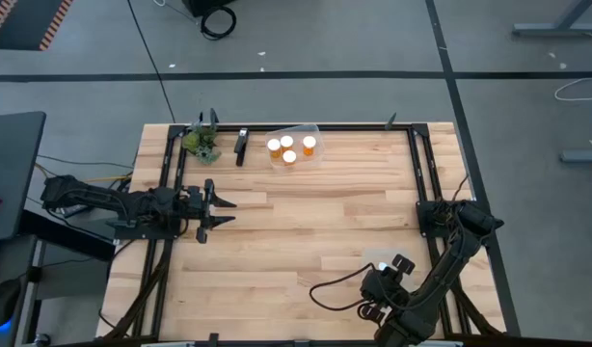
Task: Pick and place medicine bottles into bin by pill shape (circle, oval)
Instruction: Put the small transparent pill bottle into the bottom transparent bin
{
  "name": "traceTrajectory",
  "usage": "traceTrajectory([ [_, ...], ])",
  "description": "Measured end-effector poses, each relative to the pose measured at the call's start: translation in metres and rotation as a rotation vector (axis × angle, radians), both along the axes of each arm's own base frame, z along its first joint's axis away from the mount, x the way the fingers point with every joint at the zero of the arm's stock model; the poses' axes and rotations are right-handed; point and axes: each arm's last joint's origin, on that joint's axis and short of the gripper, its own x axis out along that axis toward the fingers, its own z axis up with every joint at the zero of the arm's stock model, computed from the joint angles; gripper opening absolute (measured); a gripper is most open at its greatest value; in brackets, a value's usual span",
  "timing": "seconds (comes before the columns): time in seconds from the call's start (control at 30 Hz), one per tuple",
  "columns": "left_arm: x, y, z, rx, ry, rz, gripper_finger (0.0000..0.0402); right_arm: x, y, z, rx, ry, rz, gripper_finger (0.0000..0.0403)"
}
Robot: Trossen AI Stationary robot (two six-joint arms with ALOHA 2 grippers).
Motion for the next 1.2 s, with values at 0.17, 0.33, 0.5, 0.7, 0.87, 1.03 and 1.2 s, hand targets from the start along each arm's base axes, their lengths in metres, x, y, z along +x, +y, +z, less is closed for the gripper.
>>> traceTrajectory([
  [0.17, 0.0, 0.0, 0.0, 0.0, 0.0, 0.0, 0.0172, -0.001, 0.002, -0.006, 0.017, -0.009, -0.004, 0.0135],
  [0.33, 0.0, 0.0, 0.0, 0.0, 0.0, 0.0, 0.0172, -0.002, 0.001, -0.012, 0.019, -0.009, -0.012, 0.0135],
  [0.5, 0.0, 0.0, 0.0, 0.0, 0.0, 0.0, 0.0172, -0.002, 0.001, -0.021, 0.028, -0.017, -0.012, 0.0135],
  [0.7, 0.0, 0.0, 0.0, 0.0, 0.0, 0.0, 0.0172, -0.004, -0.002, -0.036, 0.036, -0.015, -0.015, 0.0135],
  [0.87, 0.0, 0.0, 0.0, 0.0, -0.001, 0.0, 0.0172, -0.006, -0.002, -0.043, 0.065, 0.012, -0.035, 0.0135],
  [1.03, 0.0, 0.0, 0.0, 0.0, 0.0, 0.0, 0.0172, -0.006, -0.001, -0.043, 0.085, 0.018, -0.039, 0.0135],
  [1.2, 0.0, 0.0, 0.0, 0.0, 0.0, 0.0, 0.0172, -0.006, -0.001, -0.041, 0.105, 0.014, -0.044, 0.0135],
])
